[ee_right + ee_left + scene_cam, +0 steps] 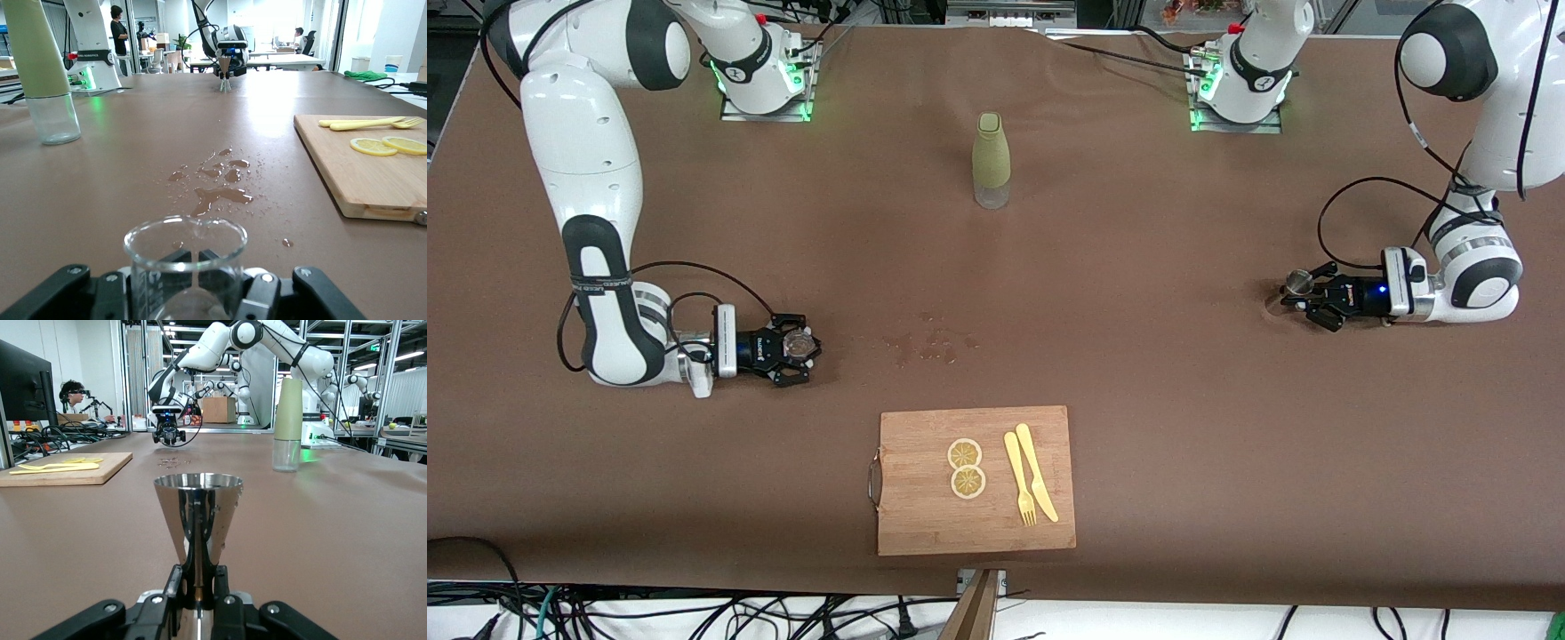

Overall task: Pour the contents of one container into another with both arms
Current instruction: 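Lower the jigger with the left gripper while the right gripper lowers the beaker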

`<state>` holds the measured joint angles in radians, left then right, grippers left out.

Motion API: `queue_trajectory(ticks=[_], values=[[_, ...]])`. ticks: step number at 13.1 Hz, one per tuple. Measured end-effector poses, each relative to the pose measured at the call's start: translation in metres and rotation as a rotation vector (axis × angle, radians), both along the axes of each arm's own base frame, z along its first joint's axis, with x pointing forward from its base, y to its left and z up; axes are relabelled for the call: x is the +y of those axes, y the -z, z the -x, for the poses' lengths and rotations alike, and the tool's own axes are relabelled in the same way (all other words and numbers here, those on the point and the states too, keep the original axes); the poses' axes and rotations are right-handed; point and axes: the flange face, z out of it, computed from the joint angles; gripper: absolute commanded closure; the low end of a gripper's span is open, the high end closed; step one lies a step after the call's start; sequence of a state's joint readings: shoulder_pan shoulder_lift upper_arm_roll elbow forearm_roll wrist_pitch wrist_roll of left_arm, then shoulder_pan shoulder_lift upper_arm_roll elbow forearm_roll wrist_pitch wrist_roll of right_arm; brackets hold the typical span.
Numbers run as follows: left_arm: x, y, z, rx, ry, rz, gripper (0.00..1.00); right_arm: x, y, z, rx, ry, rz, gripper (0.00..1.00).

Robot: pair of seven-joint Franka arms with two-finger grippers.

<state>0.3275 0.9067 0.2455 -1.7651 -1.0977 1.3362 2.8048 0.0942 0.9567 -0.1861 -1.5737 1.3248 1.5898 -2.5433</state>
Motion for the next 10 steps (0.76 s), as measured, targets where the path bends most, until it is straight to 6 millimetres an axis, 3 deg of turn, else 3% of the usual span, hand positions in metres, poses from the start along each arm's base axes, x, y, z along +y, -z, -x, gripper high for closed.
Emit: queue_trajectory(ticks=[1, 2, 5, 10], values=[[0.001, 0.0, 0.0, 0.0, 0.0, 0.001, 0.57, 0.001, 0.002, 0.001, -0.003, -0.002, -0.003, 0.85], [0.003, 0.001, 0.0, 0.001, -0.002, -0.003, 0.01, 0.001, 0.005, 0.002, -0.007, -0.004, -0.006, 0.84], [0.009, 0.0, -0.001, -0.004, -0.006, -0.016, 0.0, 0.001, 0.025, 0.01, -0.011, -0.007, -0.029, 0.78], [0.049, -0.027, -0.032, 0.027, 0.031, -0.188, 0.0, -0.002, 0.027, 0.011, -0.008, -0.001, -0.038, 0.44]])
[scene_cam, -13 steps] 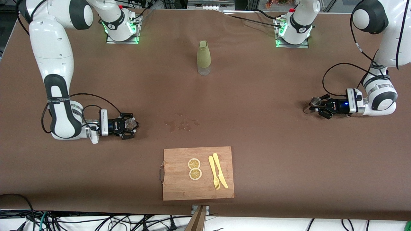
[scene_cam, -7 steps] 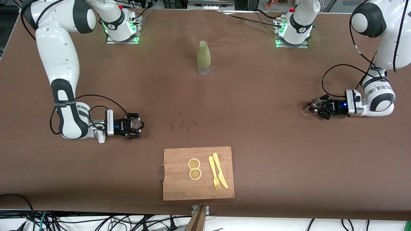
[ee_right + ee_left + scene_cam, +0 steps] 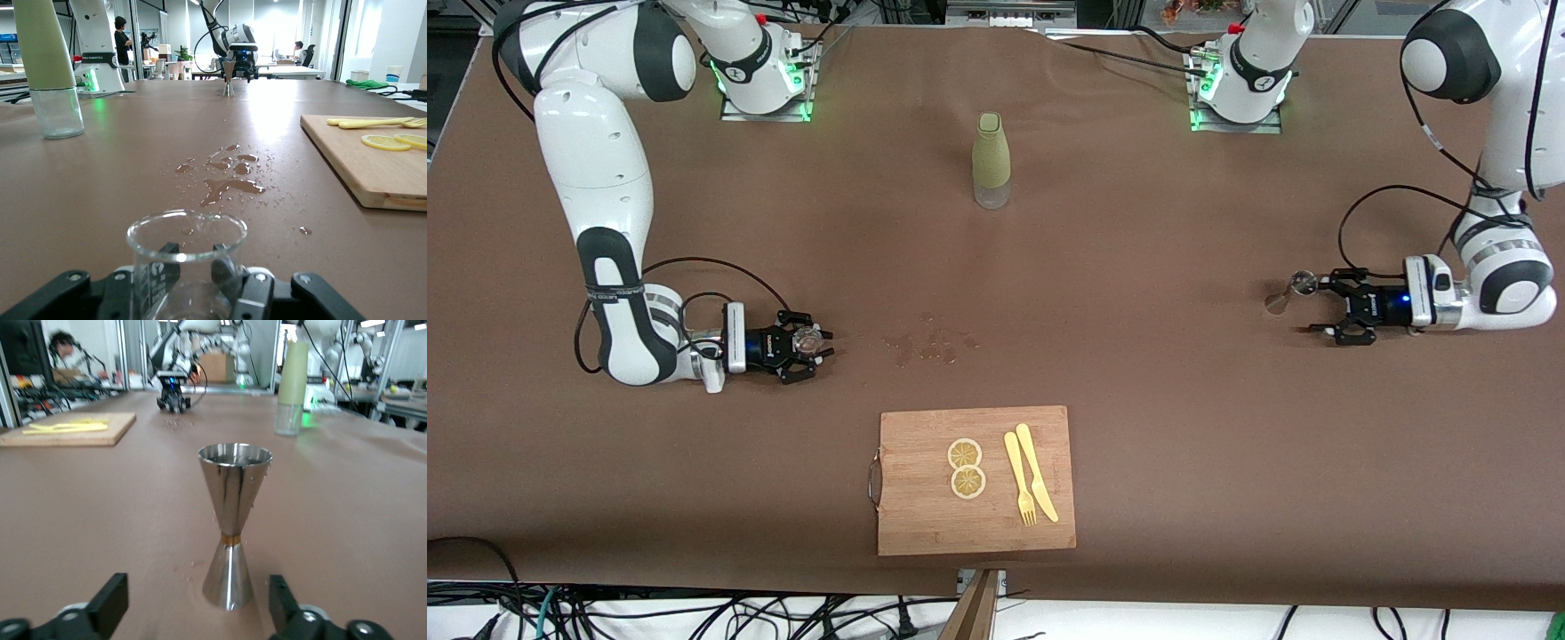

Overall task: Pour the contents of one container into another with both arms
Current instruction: 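Lower the jigger with the left gripper while the right gripper lowers the beaker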

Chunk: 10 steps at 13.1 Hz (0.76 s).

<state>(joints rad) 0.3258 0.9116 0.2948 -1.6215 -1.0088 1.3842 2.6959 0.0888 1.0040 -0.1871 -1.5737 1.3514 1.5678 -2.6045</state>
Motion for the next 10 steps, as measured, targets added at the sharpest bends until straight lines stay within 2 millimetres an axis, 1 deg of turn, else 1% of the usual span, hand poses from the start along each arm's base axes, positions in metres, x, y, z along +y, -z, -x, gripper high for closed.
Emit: queue_trajectory(ticks=[1, 2, 3, 4, 5, 6, 7, 9, 10], values=[[0.009, -0.01, -0.007, 0.044, 0.02, -0.055, 0.0, -0.002, 0.0, 0.0, 0.0, 0.002, 0.003, 0.41], [0.016, -0.022, -0.014, 0.131, 0.027, -0.12, 0.0, -0.006, 0.0, 0.0, -0.001, 0.005, 0.009, 0.37], [0.02, -0.036, -0.022, 0.227, 0.018, -0.184, 0.0, -0.013, 0.0, -0.001, -0.001, 0.01, 0.018, 0.37], [0.021, -0.052, -0.032, 0.312, 0.001, -0.249, 0.0, -0.02, 0.0, -0.001, 0.0, 0.012, 0.025, 0.35], [0.018, -0.072, -0.045, 0.386, -0.017, -0.315, 0.0, -0.026, -0.001, 0.0, 0.002, 0.012, 0.032, 0.34], [0.01, -0.09, -0.057, 0.448, -0.037, -0.374, 0.0, -0.033, -0.001, 0.001, 0.005, 0.01, 0.038, 0.29], [-0.001, -0.107, -0.068, 0.514, -0.062, -0.428, 0.0, -0.039, -0.002, 0.002, 0.008, 0.003, 0.045, 0.26], [-0.026, -0.131, -0.083, 0.645, -0.12, -0.52, 0.0, -0.054, -0.004, 0.004, 0.011, -0.016, 0.062, 0.22], [-0.037, -0.141, -0.088, 0.71, -0.153, -0.567, 0.0, -0.062, -0.005, 0.005, 0.009, -0.025, 0.072, 0.22]])
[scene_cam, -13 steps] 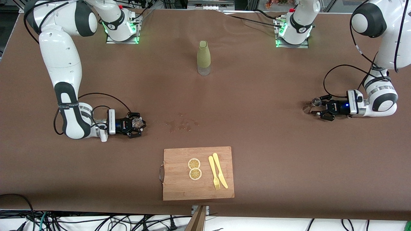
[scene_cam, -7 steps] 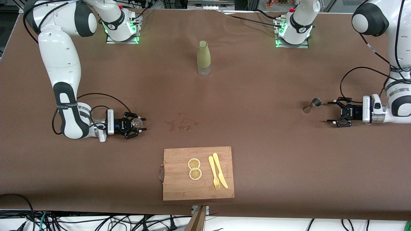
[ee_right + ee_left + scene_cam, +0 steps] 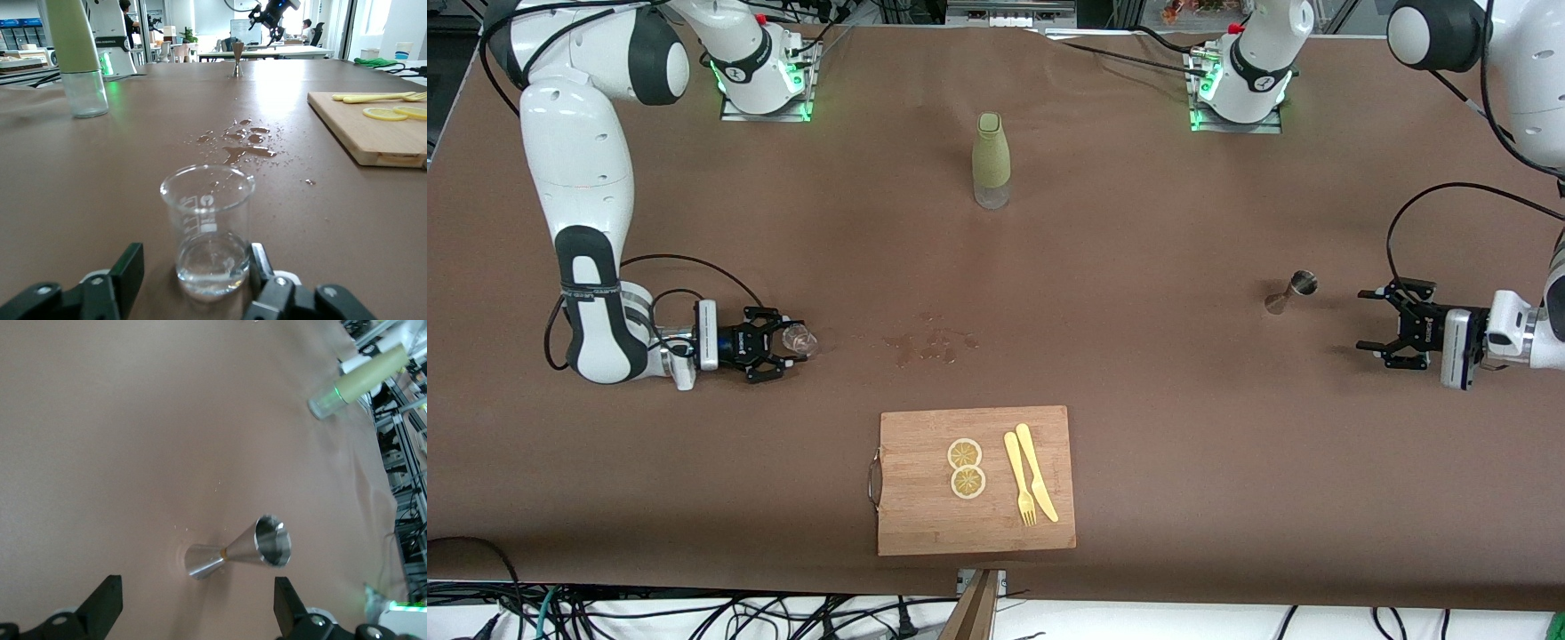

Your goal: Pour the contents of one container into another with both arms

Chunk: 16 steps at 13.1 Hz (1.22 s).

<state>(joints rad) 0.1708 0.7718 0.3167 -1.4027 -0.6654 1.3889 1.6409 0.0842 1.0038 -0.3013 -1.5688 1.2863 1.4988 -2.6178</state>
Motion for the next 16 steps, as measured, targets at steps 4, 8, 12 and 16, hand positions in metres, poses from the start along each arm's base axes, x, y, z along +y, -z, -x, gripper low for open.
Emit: queue_trajectory(ticks=[4, 8, 12, 16], values=[[-0.034, -0.062, -0.014, 0.169, -0.143, -0.236, 0.0, -0.033, -0.007, 0.002, -0.005, -0.025, 0.044, 0.22], [-0.076, -0.131, -0.02, 0.235, -0.254, -0.435, 0.0, -0.055, -0.044, -0.011, -0.037, -0.088, 0.133, 0.21], [-0.149, -0.221, -0.015, 0.204, -0.334, -0.641, 0.0, -0.071, -0.143, -0.034, -0.024, -0.09, 0.34, 0.21], [-0.176, -0.309, 0.003, 0.028, -0.366, -0.712, 0.0, -0.069, -0.247, -0.033, 0.072, 0.015, 0.557, 0.21]])
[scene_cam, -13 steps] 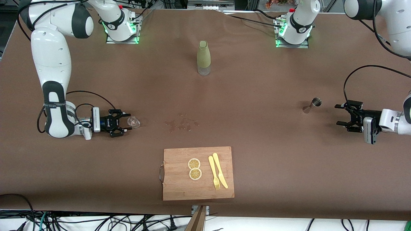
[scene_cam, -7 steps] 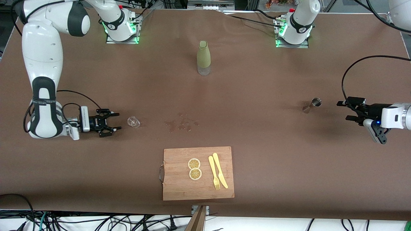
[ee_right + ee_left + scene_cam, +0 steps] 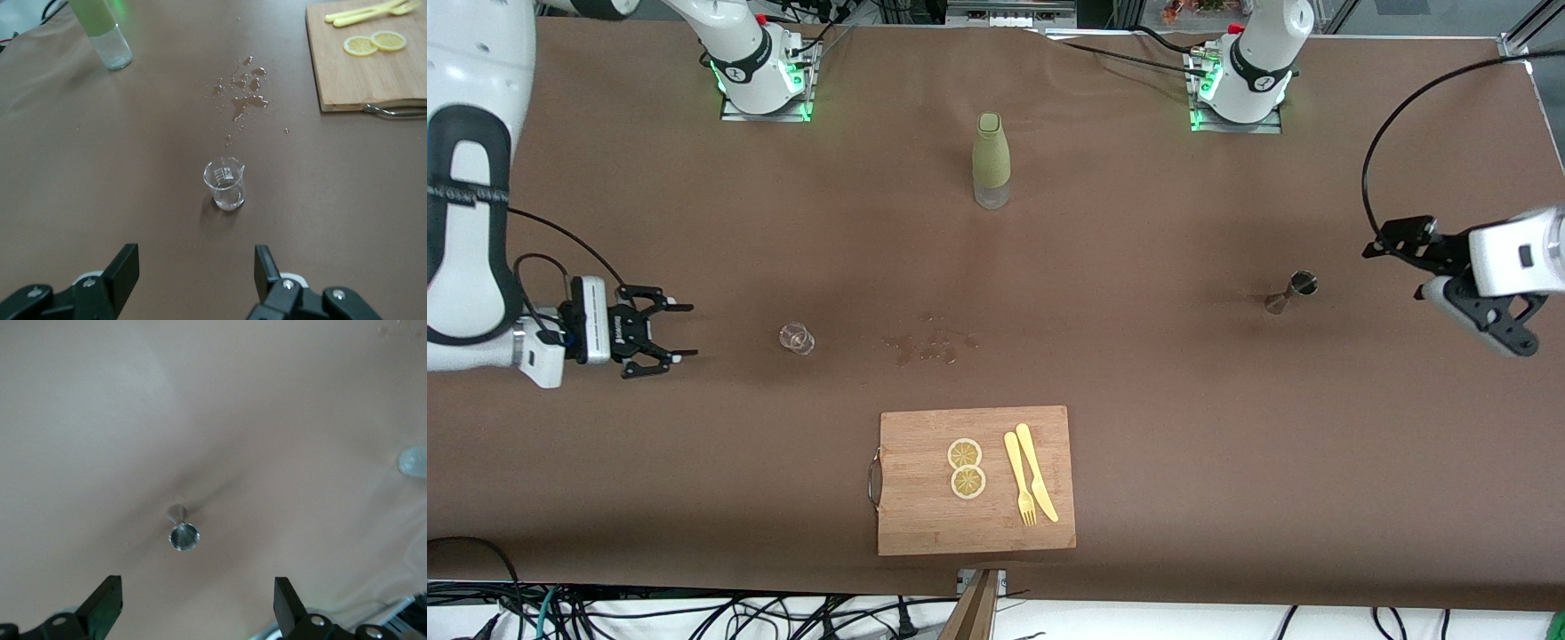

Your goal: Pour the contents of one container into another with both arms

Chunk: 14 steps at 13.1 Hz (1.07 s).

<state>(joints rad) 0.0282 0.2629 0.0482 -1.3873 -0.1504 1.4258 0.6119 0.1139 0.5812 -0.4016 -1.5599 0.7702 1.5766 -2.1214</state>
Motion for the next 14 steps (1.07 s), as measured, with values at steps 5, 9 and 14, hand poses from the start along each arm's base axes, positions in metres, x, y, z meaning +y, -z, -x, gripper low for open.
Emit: queue_trajectory(ticks=[5, 9, 14], values=[[-0.026, -0.073, 0.033, -0.054, -0.352, -0.108, 0.0, 0.024, -0.133, 0.035, 0.077, 0.264, 0.324, 0.21], [-0.056, -0.1, 0.056, -0.043, -0.479, -0.138, 0.0, 0.04, -0.206, 0.064, 0.117, 0.486, 0.515, 0.14], [-0.064, -0.091, 0.057, -0.016, -0.519, -0.152, 0.0, 0.08, -0.253, 0.085, 0.261, 0.749, 0.657, 0.0]])
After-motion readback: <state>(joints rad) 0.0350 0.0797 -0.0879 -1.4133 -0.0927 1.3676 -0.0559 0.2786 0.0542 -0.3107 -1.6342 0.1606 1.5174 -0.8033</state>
